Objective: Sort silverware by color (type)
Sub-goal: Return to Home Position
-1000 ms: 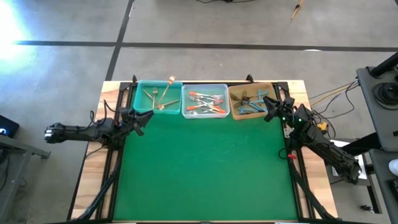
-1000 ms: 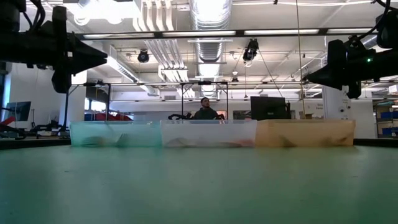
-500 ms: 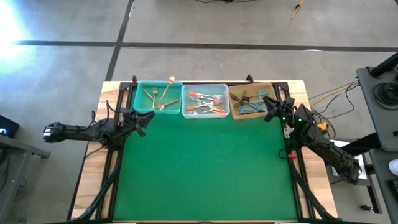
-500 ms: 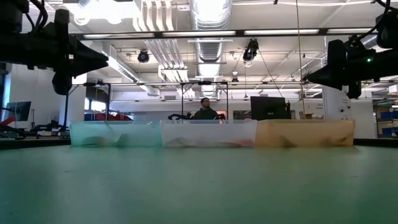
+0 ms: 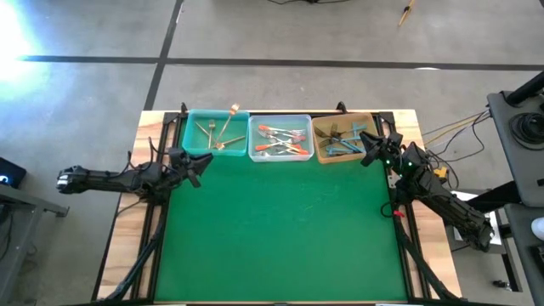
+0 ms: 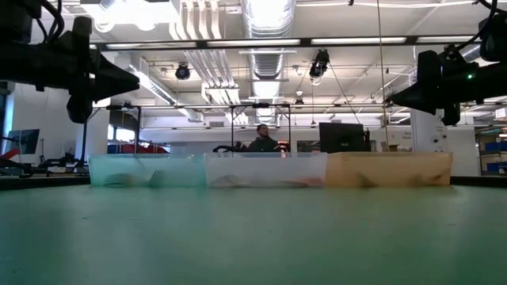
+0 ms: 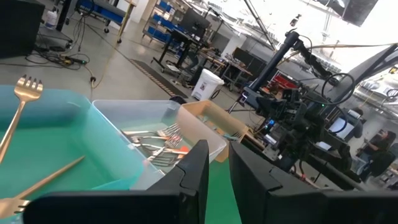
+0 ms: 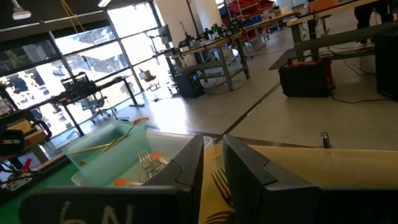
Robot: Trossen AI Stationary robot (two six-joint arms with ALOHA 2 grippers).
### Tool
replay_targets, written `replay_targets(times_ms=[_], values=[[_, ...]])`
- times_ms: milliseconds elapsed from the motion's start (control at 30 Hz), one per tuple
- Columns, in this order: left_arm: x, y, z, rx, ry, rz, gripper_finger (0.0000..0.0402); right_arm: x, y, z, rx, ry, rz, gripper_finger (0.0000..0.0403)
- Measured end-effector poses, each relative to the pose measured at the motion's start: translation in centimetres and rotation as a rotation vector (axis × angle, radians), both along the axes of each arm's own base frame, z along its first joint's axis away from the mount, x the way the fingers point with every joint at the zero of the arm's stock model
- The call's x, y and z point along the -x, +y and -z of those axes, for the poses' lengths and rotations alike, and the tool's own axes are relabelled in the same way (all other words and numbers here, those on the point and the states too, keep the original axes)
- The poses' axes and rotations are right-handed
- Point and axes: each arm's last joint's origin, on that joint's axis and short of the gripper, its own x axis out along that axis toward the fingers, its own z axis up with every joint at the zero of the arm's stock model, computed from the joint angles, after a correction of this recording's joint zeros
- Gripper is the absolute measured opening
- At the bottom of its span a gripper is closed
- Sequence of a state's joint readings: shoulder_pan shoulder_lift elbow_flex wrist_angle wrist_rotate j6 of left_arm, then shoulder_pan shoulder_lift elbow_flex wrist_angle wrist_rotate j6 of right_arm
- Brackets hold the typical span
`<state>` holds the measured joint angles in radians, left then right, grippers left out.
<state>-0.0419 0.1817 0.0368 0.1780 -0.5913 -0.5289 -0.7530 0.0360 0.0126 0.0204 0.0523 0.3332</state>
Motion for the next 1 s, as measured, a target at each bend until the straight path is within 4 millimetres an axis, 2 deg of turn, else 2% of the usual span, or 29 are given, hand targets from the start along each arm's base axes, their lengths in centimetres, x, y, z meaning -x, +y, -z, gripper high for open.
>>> replay_targets(times_ms=[1000], values=[[-0.36, -0.01, 0.41, -0.002, 0.049, 0.000, 0.0046, 0.00, 0.00, -0.01, 0.000, 0.000, 0.000, 0.0054]])
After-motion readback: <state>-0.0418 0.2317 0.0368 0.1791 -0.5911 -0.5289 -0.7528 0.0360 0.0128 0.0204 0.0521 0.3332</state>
